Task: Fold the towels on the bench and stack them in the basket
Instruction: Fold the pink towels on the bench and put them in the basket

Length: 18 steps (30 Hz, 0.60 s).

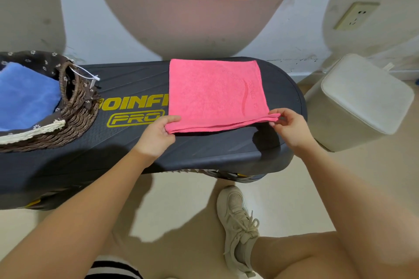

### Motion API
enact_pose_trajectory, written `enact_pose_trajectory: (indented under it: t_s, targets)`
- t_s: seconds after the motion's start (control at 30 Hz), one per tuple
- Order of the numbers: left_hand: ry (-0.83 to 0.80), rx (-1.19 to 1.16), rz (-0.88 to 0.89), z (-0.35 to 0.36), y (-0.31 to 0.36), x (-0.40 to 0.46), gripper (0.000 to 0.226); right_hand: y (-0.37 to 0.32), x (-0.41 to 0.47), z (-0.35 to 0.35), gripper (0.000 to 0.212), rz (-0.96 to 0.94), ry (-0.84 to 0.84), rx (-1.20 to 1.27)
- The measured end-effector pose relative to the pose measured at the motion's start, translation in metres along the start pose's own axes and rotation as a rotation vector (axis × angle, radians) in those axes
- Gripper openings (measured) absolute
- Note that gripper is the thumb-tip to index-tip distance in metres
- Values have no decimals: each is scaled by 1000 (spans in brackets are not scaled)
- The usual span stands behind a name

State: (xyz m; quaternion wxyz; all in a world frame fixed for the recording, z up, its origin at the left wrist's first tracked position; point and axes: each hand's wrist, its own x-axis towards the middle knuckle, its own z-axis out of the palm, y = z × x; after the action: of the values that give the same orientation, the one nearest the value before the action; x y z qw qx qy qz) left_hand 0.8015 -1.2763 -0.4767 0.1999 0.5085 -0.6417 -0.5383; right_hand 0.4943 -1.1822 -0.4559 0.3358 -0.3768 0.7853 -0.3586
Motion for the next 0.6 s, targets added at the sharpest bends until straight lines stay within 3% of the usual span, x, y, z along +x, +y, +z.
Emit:
enact_pose_trajectory:
  t_s: [0.1, 0.17, 0.23, 0.33, 0.5, 0.6]
  targets:
    - [21, 381, 142, -6, 3, 3, 46, 2, -1, 4, 17, -9, 56, -200]
    - [101, 458, 222, -5, 10, 3, 36, -1, 0, 3, 14, -22, 102, -146]
    - [175, 337, 191, -6, 16, 4, 23, -7, 2, -3, 14, -20, 57, -50]
    - [102, 111, 91, -14, 18, 7, 10, -11, 2, -19, 19, 95, -165, 54]
    - [-141, 161, 7, -15, 10, 1, 20, -6, 0, -39, 19, 329, -418, -17]
    - [-156, 64, -30, -13, 3, 0, 19, -5, 4, -37, 29, 361, -498, -74]
